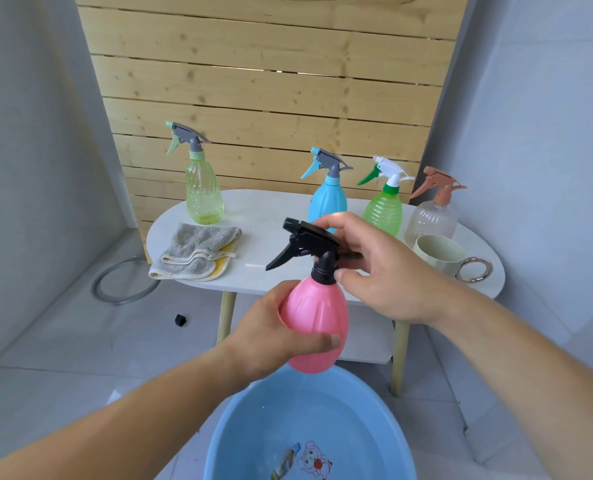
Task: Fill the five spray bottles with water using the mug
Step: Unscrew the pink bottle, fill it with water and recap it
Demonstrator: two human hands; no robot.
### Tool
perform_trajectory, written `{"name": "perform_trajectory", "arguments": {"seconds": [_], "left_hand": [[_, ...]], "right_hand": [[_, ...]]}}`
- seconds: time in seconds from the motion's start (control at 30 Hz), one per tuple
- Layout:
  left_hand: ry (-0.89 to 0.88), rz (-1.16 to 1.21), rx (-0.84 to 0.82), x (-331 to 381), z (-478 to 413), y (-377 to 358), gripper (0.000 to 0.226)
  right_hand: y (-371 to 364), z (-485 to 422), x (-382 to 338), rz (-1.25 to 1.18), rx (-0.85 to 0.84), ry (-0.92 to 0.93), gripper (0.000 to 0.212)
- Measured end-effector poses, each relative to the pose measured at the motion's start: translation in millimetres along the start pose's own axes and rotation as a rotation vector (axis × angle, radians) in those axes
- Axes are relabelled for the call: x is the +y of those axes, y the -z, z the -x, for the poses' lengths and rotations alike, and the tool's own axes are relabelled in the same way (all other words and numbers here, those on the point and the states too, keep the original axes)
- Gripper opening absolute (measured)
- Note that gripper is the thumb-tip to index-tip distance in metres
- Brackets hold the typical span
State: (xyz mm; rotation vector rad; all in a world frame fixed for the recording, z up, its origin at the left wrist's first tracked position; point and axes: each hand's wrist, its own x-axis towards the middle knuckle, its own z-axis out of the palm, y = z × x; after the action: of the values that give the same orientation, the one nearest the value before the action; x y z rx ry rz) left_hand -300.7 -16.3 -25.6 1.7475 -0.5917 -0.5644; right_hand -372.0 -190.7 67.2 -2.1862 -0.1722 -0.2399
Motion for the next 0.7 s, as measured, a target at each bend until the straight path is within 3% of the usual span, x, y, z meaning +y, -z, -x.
{"name": "perform_trajectory", "arguments": {"seconds": [0.13, 0.3, 0.43, 0.53, 0.7], "left_hand": [[-0.007, 0.009, 0.039, 9, -17, 7, 0.074], [-0.041, -0.025, 0.101, 21, -58, 22, 0.078], [-0.06, -0.052, 0.094, 23, -93, 29, 0.077], [-0.059, -0.078, 0.1, 17, -115, 32, 0.071], [-0.068, -0.019, 0.118, -1, -141, 30, 0.084]], "right_hand": [[-2, -20, 7, 0.052, 0.072, -0.02, 0.028], [15, -62, 16, 0.078, 0.058, -0.083, 0.012], [26, -92, 28, 0.048, 0.063, -0.144, 0.025], [27, -108, 44, 0.053, 0.062, -0.159, 0.023], [22, -128, 67, 0.136, 0.077, -0.131, 0.018]]}}
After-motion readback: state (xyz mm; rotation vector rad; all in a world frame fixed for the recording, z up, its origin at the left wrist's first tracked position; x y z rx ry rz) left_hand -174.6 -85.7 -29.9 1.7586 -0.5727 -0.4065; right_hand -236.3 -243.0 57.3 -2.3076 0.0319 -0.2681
